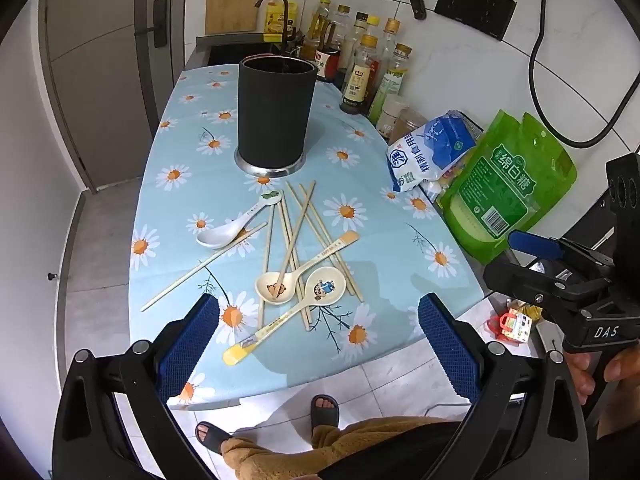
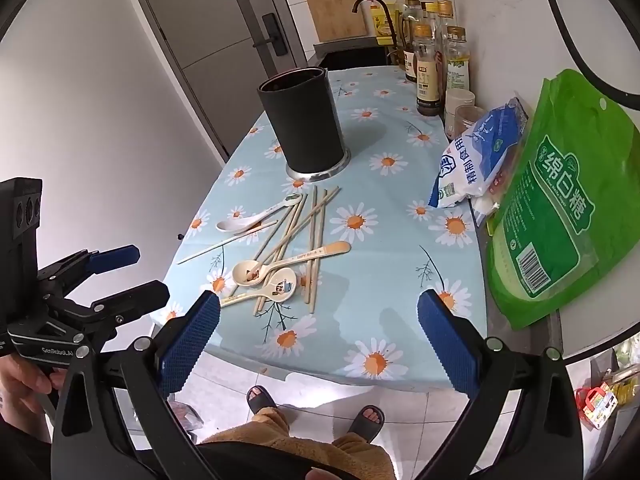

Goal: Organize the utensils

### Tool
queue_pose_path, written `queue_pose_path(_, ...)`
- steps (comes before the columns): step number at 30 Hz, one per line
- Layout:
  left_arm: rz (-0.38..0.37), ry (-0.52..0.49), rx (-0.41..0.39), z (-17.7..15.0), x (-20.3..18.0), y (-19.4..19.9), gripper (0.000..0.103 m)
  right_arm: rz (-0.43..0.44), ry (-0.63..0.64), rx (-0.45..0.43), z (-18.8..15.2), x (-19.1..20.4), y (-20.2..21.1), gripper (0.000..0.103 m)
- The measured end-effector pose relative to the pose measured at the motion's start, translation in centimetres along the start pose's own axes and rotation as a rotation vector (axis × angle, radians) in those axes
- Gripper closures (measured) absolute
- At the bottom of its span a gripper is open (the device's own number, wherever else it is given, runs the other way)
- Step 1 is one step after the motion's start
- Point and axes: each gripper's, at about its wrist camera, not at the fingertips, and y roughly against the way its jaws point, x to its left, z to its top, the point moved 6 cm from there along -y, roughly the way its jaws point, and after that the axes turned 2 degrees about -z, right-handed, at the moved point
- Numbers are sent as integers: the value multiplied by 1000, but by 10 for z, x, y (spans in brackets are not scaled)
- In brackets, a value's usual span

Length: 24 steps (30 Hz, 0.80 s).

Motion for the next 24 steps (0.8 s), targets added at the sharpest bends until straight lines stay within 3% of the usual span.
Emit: queue_pose_path(24, -3, 10, -7, -5, 0, 8, 7, 20, -24, 4, 2, 2, 3, 5)
